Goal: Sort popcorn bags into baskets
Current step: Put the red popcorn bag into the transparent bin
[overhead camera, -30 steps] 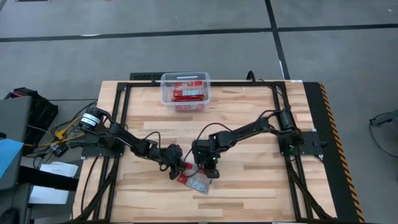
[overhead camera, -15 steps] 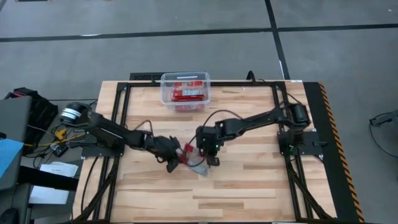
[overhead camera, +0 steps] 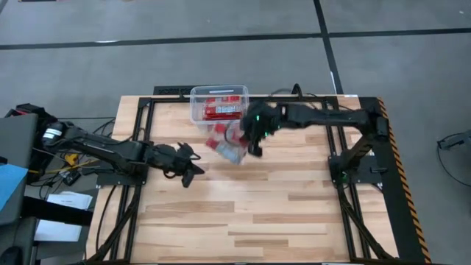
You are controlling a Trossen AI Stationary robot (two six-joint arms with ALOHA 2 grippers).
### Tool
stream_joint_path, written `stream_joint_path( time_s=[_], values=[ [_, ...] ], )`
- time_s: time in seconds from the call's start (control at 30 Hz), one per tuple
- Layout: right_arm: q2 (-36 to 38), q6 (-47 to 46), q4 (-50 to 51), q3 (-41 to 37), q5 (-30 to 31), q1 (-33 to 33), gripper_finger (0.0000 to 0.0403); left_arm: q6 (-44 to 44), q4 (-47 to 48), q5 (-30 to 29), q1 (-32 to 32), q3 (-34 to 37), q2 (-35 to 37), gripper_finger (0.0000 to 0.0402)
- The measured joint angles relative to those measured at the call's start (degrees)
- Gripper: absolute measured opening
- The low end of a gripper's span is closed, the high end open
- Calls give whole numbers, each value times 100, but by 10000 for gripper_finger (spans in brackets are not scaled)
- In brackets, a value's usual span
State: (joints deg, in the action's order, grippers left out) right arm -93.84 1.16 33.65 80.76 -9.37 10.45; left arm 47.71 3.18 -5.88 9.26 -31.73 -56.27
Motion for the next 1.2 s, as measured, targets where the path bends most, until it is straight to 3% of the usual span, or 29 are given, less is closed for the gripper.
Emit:
stream_joint_path(
  time_s=[0.23,0.53,0.77,0.97,1.2],
  values=[
    [-286,1302,497,1199,55,1004,2,299,809,-524,7,-2,369,0],
    [-1413,2703,1051,2579,-107,2009,2,405,1215,-793,-8,-7,288,0],
    [-2450,3371,1429,3516,-462,2248,2,406,1436,-983,-180,-9,253,0],
    [-3145,3553,1465,4146,-418,2282,14,404,1637,-983,-429,-9,253,0],
    [-3515,3729,1402,4474,181,2352,44,398,1693,-989,-666,-9,253,0]
  ],
)
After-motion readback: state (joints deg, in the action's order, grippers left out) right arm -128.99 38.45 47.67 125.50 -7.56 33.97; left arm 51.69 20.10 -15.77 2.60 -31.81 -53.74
